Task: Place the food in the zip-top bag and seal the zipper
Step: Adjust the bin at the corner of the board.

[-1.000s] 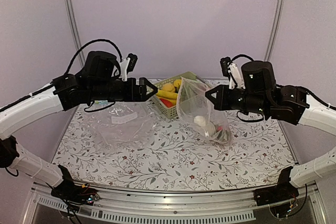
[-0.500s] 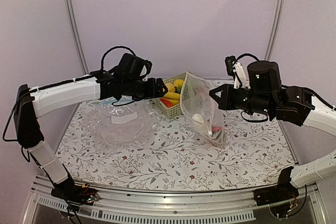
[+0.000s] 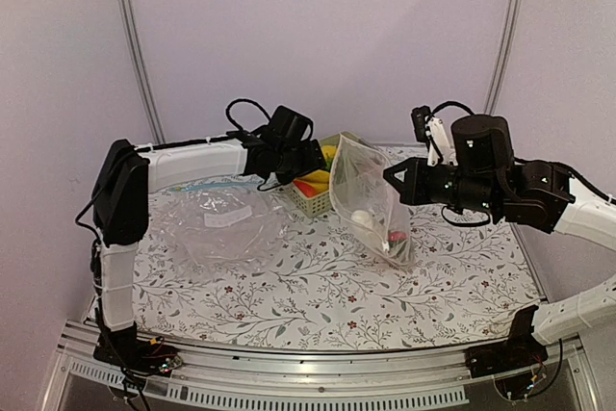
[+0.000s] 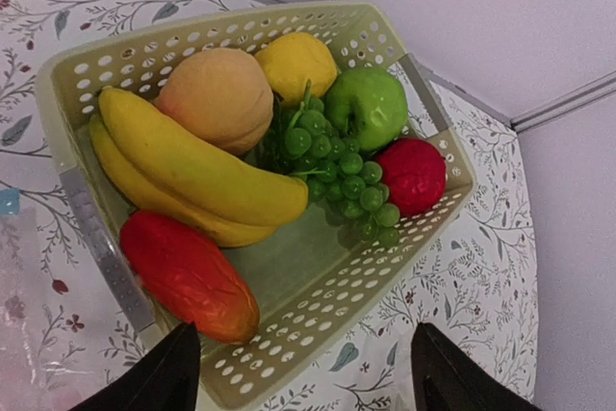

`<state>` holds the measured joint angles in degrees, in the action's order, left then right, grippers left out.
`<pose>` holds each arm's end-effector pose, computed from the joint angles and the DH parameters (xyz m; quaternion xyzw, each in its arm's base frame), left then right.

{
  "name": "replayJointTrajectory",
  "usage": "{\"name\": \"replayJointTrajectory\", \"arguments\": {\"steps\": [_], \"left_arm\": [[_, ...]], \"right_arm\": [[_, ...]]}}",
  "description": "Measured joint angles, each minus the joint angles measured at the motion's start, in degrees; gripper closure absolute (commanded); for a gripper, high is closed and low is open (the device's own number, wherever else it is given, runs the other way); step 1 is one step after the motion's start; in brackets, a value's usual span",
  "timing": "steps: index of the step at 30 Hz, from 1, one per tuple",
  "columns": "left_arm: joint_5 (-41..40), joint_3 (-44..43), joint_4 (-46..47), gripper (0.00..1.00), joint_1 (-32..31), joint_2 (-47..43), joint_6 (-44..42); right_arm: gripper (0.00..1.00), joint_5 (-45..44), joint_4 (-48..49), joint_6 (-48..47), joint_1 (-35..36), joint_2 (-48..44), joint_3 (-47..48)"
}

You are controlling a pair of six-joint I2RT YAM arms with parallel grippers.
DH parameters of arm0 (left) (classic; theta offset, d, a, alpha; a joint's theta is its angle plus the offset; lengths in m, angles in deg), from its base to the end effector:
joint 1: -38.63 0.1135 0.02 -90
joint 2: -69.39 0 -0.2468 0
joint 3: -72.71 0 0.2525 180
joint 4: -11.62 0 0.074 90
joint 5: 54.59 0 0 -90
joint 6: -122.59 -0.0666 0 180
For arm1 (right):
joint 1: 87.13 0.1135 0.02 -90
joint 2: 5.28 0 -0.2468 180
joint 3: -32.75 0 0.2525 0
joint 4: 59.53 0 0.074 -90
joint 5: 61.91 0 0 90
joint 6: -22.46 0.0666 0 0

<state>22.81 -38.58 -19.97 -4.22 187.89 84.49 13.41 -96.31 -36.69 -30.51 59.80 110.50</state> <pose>0.3739 -0.3271 0.2116 -0.1180 0.8899 -0.2490 0.3637 0.1729 0.2318 0.3362 -0.1179 0.8269 0.2954 0.4638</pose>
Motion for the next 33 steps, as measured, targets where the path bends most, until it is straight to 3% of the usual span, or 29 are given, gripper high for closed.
{"name": "replayJointTrajectory", "arguments": {"steps": [11,33], "left_arm": [[-3.08,-11.91,-1.03,0.32,1.53,12.11,4.50],[-1.79,-22.77,-2.97,0.35,5.55,22.25,5.75]], "right_arm": [[1.00,0.28,0.98,-0.02,0.00,0.00,0.00],[1.00,1.11,1.29,-0.02,0.00,0.20,0.00]]}}
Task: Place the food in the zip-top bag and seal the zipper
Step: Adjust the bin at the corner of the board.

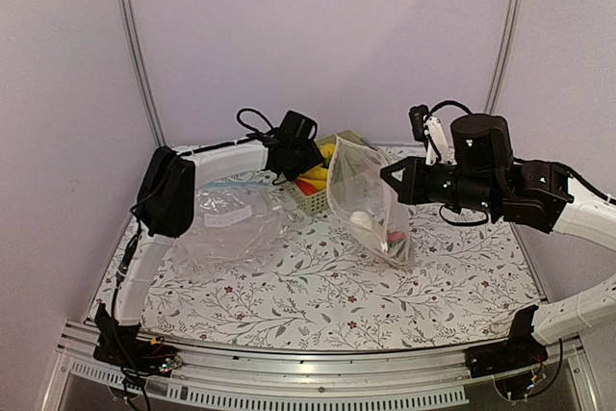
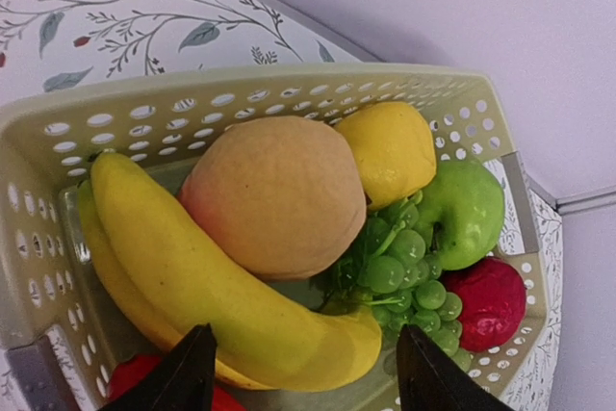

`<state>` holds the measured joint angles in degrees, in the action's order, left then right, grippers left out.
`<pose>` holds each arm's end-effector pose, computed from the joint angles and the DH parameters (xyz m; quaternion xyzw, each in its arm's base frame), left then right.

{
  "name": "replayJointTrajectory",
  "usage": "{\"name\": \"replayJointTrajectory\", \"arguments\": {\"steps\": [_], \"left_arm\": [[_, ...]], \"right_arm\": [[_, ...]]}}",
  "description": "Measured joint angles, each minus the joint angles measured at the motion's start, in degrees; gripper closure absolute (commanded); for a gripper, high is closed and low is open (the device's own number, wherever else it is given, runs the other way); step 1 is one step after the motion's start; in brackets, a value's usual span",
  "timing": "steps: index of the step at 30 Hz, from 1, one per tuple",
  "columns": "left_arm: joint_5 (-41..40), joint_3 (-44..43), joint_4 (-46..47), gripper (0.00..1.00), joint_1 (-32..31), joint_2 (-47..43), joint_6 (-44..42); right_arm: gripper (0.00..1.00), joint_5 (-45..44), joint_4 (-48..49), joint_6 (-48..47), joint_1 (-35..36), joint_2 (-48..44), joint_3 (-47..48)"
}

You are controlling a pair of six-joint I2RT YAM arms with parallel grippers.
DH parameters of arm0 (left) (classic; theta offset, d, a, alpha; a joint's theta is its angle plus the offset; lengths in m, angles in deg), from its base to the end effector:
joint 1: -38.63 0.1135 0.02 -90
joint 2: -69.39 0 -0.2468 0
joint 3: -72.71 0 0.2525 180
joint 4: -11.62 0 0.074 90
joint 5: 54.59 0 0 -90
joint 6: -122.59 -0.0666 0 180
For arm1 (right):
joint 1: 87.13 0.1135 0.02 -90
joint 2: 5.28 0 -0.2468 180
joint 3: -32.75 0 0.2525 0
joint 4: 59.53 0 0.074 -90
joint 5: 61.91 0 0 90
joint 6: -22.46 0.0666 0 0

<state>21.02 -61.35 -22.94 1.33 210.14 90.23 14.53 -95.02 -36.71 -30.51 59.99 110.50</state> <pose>0.4603 -0.3298 0.1489 -0.2104 0.8804 -0.2246 0.3609 0.1731 0.2344 0.3380 -0.1213 0.8218 0.3076 0.4641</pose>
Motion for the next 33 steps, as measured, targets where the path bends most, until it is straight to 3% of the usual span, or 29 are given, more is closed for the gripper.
{"name": "replayJointTrajectory", "arguments": {"steps": [14,28,33], "left_arm": [[1.62,-8.02,-6.03,0.37,0.11,4.13,-10.12],[4.81,1.07,-18.64,0.36,0.37,-4.57,-26.18],[4.87,10.62,-18.88,0.36,1.14,-10.67,-30.25]], "right_arm": [[1.00,0.28,0.33,0.00,0.00,0.59,0.00],[1.00,0.85,0.39,1.33,0.00,0.52,0.00],[1.00,0.83,0.44,1.75,0.00,-0.42,-0.57]]}}
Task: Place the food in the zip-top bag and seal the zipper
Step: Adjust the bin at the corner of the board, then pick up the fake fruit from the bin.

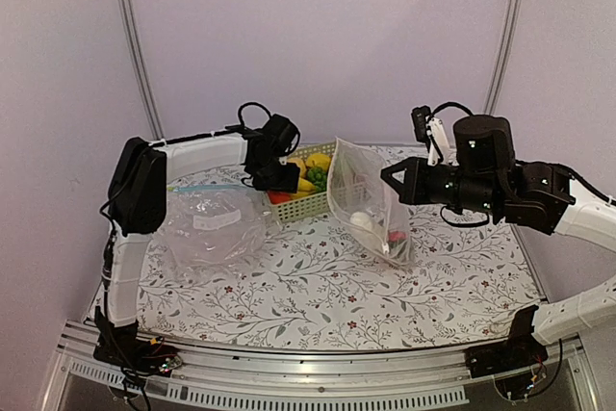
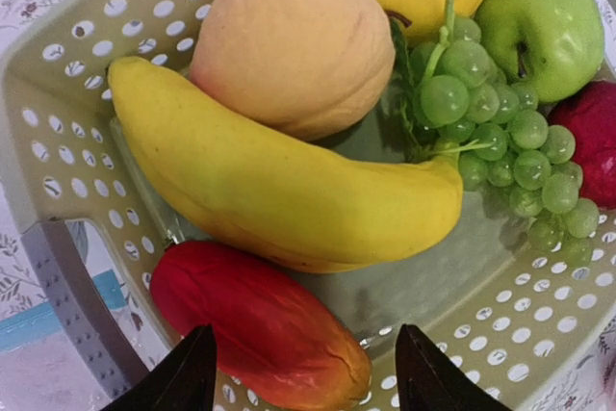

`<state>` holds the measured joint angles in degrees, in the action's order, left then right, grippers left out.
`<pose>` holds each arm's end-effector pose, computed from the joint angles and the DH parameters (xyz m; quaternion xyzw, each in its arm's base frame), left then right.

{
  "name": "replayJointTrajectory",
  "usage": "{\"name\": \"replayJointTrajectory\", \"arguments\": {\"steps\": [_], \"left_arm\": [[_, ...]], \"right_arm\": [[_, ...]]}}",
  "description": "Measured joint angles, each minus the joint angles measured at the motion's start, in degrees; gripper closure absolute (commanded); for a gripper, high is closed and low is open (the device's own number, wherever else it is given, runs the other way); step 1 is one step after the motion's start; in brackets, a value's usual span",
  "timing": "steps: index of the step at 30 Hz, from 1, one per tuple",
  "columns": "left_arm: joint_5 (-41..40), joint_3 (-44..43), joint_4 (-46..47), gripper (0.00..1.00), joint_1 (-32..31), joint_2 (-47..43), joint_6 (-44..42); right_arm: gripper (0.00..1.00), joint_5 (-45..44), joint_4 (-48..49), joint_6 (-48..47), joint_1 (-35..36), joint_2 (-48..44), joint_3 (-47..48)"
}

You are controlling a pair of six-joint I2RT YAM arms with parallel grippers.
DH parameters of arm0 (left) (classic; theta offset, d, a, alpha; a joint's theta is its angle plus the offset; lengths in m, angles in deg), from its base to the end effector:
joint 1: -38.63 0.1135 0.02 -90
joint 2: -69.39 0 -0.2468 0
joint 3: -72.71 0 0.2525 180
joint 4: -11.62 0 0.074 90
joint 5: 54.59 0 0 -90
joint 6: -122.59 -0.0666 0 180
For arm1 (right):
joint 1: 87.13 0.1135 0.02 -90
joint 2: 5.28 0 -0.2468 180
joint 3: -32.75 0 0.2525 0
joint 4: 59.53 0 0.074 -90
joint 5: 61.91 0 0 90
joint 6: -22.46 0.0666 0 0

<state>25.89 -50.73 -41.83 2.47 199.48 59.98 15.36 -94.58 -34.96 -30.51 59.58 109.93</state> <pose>0.4097 -0.2858 0.1520 0.0523 0.9616 -0.0672 0.2608 0.1718 0.2341 0.3371 -0.1123 0.8221 0.3208 0.4568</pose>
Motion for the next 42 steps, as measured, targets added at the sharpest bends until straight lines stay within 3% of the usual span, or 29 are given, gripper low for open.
{"name": "replayJointTrajectory", "arguments": {"steps": [6,14,17,25,33,42], "left_arm": [[-0.44,9.62,-0.52,0.36,1.07,-6.40,-4.09],[0.44,12.35,-1.36,0.32,1.36,-10.99,-6.86],[2.67,12.98,0.09,0.31,1.36,-13.90,-3.93],[4.94,16.48,9.22,0.27,0.92,-18.49,13.35],[2.78,16.74,11.47,0.28,-0.20,-14.19,26.47],[-1.07,13.77,11.56,0.28,-0.42,-7.56,32.89]], "right_arm": [[1.00,0.02,0.02,0.61,0.00,-0.61,-0.13],[1.00,0.02,0.00,0.87,0.00,-0.61,-0.13],[1.00,0.02,0.00,0.90,0.00,-0.63,-0.13],[1.00,0.04,0.02,0.94,0.00,-0.63,-0.15],[1.00,0.02,0.35,0.94,0.00,-1.11,-1.07],[1.00,0.04,0.39,0.94,0.00,-1.79,-1.20]]}}
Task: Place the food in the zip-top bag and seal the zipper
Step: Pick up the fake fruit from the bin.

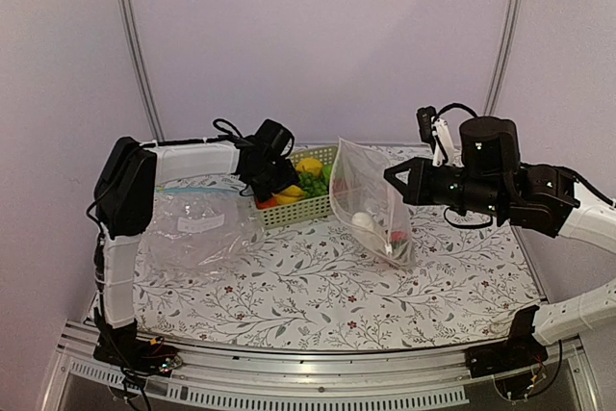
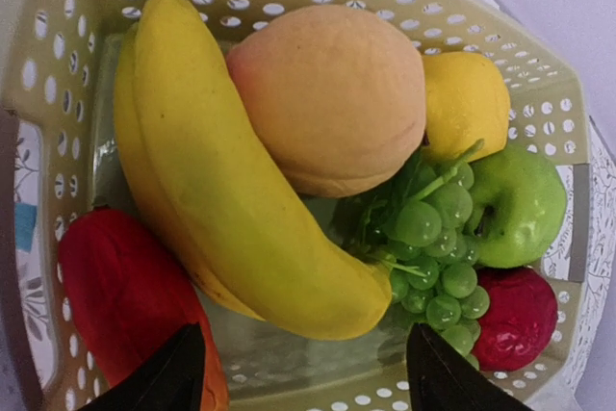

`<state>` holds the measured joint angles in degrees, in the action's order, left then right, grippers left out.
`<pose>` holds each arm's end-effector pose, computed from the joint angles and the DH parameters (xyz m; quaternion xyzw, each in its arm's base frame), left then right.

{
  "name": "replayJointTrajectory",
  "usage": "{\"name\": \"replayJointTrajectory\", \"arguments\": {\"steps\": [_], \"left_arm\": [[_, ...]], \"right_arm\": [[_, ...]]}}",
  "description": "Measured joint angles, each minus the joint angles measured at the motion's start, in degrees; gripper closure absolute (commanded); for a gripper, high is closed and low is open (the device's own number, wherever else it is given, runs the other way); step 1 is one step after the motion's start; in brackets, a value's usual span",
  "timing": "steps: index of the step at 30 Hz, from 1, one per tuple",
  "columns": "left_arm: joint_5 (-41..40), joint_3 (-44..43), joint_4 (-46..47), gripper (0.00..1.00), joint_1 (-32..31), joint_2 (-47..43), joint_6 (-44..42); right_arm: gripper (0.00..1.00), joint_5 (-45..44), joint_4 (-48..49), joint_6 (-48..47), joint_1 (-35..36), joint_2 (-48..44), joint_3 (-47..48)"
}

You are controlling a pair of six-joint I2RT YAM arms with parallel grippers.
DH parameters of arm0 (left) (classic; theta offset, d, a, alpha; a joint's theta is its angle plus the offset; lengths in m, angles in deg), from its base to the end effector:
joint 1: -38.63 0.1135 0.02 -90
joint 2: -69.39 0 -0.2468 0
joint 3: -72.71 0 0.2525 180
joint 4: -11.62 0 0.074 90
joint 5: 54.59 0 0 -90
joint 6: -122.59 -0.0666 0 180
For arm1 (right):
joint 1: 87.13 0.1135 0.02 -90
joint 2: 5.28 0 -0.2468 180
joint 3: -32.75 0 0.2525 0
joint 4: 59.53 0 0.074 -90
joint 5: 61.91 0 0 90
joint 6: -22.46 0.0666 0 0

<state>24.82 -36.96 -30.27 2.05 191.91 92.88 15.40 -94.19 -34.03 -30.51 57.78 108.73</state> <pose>0.3922 -0.2758 0.1516 -0.2223 0.9230 -0.1673 0.2659 0.1681 0.2286 0.3385 -0.1040 0.8184 0.3301 0.4586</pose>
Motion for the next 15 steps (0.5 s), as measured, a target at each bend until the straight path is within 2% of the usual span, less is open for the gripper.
{"name": "replayJointTrajectory", "arguments": {"steps": [11,15], "left_arm": [[-2.32,-6.43,-0.81,0.33,0.96,6.56,1.07],[-2.64,-7.13,-1.31,0.39,1.27,7.15,0.74]], "right_arm": [[1.00,-0.02,0.00,-0.04,0.00,-0.37,-0.07],[1.00,0.00,0.09,-0.04,0.00,-0.37,-0.07]]}}
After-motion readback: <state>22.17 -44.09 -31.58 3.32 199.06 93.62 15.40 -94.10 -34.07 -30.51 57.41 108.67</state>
